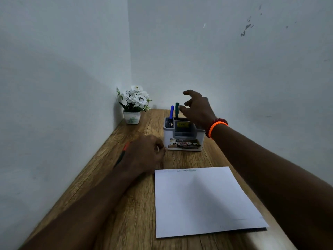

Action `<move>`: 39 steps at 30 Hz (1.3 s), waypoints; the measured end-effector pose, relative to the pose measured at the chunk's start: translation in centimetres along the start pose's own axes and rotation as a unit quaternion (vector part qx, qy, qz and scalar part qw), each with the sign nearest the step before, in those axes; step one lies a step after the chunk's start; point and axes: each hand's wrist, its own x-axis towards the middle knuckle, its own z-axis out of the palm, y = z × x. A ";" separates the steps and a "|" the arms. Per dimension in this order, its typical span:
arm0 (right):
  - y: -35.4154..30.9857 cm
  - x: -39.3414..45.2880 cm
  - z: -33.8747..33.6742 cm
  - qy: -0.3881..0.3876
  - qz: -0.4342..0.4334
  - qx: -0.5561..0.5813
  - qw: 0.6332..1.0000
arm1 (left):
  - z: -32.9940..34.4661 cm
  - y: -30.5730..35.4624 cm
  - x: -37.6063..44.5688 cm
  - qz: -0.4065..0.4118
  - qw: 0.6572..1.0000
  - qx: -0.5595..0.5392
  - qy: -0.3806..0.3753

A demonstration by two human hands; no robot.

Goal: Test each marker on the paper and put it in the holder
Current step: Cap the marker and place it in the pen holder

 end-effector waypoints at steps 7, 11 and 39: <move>-3.2 -8.7 -3.1 -0.103 -0.015 -0.010 0.994 | -1.3 -2.7 0.6 -0.142 0.985 0.078 0.052; -2.8 -14.7 -2.3 -0.208 -0.027 -0.057 0.976 | -1.5 -3.4 0.4 -0.168 0.982 0.079 0.044; -1.3 -17.4 -0.5 -0.245 -0.044 -0.083 0.965 | 0.1 -0.4 -0.5 -0.112 0.988 0.109 0.018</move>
